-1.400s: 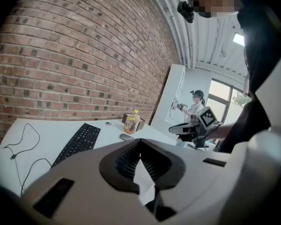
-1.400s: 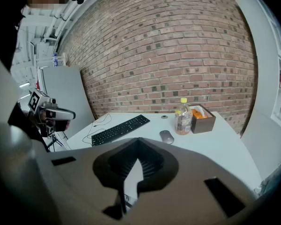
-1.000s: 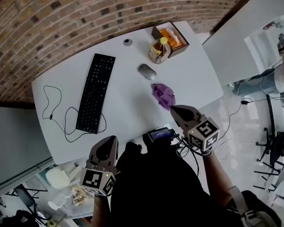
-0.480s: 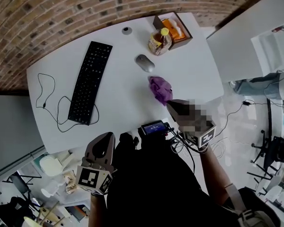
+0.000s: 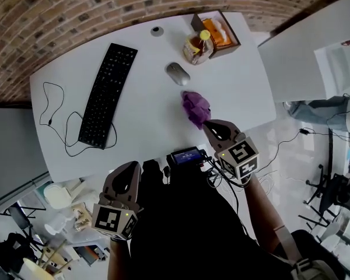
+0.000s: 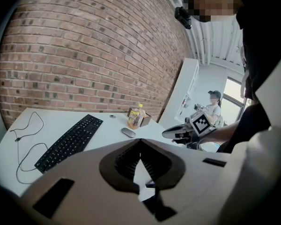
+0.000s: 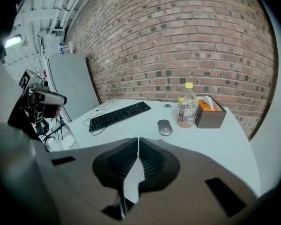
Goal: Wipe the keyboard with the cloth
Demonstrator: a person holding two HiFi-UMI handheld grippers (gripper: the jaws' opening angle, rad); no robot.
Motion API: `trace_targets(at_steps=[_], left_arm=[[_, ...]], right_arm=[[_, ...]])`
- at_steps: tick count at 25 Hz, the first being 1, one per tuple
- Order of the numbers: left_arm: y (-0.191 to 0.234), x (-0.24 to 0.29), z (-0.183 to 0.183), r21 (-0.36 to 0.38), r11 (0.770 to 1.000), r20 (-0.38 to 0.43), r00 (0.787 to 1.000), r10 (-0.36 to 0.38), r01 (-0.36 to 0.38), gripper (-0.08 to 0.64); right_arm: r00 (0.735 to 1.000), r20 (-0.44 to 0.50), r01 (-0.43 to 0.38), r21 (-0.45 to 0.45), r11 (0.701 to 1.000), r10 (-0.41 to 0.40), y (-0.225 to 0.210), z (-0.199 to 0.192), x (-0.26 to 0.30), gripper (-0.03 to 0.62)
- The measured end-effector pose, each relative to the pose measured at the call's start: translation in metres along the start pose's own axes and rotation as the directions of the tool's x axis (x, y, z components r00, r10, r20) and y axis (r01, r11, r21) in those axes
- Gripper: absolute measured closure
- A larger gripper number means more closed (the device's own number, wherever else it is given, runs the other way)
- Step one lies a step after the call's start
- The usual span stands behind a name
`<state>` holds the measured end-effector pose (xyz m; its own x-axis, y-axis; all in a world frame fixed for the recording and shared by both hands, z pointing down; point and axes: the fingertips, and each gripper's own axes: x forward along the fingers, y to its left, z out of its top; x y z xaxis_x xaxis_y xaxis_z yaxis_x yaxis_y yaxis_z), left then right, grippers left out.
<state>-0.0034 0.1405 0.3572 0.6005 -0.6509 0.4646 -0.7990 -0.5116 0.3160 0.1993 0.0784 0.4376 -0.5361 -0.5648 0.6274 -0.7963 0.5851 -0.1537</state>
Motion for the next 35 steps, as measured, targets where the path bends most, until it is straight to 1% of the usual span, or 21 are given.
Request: trace_targets(at_steps=[8, 10, 14, 17, 22, 26, 29, 35], left_arm=[[-0.004, 0.002, 0.000, -0.022, 0.999, -0.004, 1.000, 0.024, -0.024, 0.546], [-0.005, 0.002, 0.000, -0.032, 0.999, -0.007, 0.999, 0.031, -0.031, 0.546], [-0.001, 0.003, -0.002, -0.038, 0.998, -0.008, 0.999, 0.046, -0.046, 0.546], [0.001, 0.003, -0.001, -0.050, 0.997, -0.010, 0.998, 0.057, -0.057, 0.546], [0.001, 0.006, 0.000, -0.035, 0.998, -0.011, 0.998, 0.056, -0.056, 0.546], [-0.003, 0.008, 0.002, -0.057, 0.997, -0.016, 0.998, 0.059, -0.060, 0.546], [-0.004, 0.007, -0.001, -0.054, 0.996, -0.025, 0.997, 0.071, -0.072, 0.546], [-0.008, 0.005, -0.006, -0.062, 0.993, -0.038, 0.995, 0.094, -0.096, 0.546]], right_arm=[[0.999, -0.047, -0.019, -0.020, 1.000, 0.018, -0.007, -0.008, 0.013, 0.567], [0.998, -0.058, -0.027, -0.022, 0.999, 0.026, -0.008, -0.009, 0.017, 0.517], [0.996, -0.080, -0.031, -0.023, 0.999, 0.029, -0.012, -0.013, 0.025, 0.460], [0.995, -0.093, -0.029, -0.029, 0.999, 0.026, -0.016, -0.014, 0.030, 0.446], [0.993, -0.113, -0.022, -0.036, 0.999, 0.017, -0.024, -0.018, 0.038, 0.437], [0.990, -0.142, -0.018, -0.049, 0.999, 0.011, -0.031, -0.027, 0.046, 0.422], [0.986, -0.166, -0.019, -0.060, 0.998, 0.009, -0.036, -0.035, 0.052, 0.408], [0.977, -0.213, -0.029, -0.086, 0.996, 0.010, -0.045, -0.049, 0.069, 0.403]])
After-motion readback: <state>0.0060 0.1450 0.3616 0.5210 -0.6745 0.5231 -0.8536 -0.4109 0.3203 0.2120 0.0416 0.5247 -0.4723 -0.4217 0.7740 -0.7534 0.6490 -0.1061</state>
